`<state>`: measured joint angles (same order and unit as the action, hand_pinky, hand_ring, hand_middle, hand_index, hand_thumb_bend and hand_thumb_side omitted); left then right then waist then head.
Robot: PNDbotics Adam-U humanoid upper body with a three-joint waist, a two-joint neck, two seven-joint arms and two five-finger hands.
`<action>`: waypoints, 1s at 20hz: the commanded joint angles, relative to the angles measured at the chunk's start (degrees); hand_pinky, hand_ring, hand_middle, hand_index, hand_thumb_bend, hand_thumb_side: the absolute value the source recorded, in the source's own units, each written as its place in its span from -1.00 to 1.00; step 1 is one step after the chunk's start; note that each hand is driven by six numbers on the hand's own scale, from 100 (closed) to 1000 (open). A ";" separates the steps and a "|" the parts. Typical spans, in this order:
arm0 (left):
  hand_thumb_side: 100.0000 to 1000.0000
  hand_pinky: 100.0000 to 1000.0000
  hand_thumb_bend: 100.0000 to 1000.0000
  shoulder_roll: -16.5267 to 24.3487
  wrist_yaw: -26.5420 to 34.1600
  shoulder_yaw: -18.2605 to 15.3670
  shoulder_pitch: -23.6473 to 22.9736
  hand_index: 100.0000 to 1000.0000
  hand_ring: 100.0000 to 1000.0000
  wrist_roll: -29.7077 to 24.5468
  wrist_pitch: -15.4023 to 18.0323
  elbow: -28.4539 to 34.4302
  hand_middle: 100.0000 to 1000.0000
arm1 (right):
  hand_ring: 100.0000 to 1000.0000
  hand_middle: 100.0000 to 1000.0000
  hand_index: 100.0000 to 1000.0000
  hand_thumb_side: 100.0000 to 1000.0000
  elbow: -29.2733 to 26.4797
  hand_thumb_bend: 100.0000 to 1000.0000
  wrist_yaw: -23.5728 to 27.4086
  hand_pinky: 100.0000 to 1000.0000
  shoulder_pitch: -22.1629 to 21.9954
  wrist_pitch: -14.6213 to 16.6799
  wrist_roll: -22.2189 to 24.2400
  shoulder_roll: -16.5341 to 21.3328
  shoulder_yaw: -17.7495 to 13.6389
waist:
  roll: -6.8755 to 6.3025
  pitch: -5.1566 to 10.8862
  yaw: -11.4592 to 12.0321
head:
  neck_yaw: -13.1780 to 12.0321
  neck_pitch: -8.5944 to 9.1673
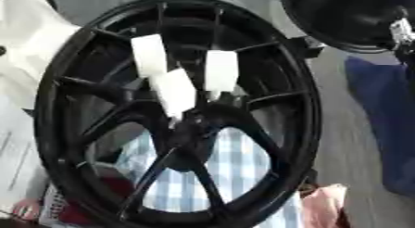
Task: Pull the pin out of the wheel hub.
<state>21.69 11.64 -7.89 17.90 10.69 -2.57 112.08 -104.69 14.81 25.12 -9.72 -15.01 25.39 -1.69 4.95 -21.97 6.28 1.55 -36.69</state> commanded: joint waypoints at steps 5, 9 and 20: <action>0.53 0.45 -0.98 3.68 -0.27 0.36 1.06 0.51 0.54 -0.37 0.29 1.52 0.43 | 0.20 0.18 0.28 -0.26 -1.22 -0.81 0.35 0.53 0.08 0.09 -0.19 1.01 -0.32 | -0.27 1.16 -0.27 | 0.24 -0.09; 0.41 0.45 -1.00 13.05 -3.08 3.21 2.46 0.52 0.54 -3.27 0.39 2.37 0.43 | 0.20 0.18 0.28 -0.26 -1.27 -0.80 0.19 0.54 -0.54 0.02 -0.28 1.52 -0.32 | -0.59 1.56 -0.51 | 0.56 -0.53; 0.26 0.46 -0.84 41.48 -12.19 15.29 10.42 0.59 0.52 -17.14 -3.99 2.51 0.44 | 0.19 0.18 0.28 -0.25 -0.27 -0.80 -0.09 0.53 -2.08 -0.56 0.07 2.47 0.27 | -1.88 2.42 -0.59 | 0.33 -1.67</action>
<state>58.90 0.26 6.66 27.44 -4.95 -5.82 113.68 -104.53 14.81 22.65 -10.16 -15.04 26.03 -1.34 3.39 -21.27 5.66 1.82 -38.23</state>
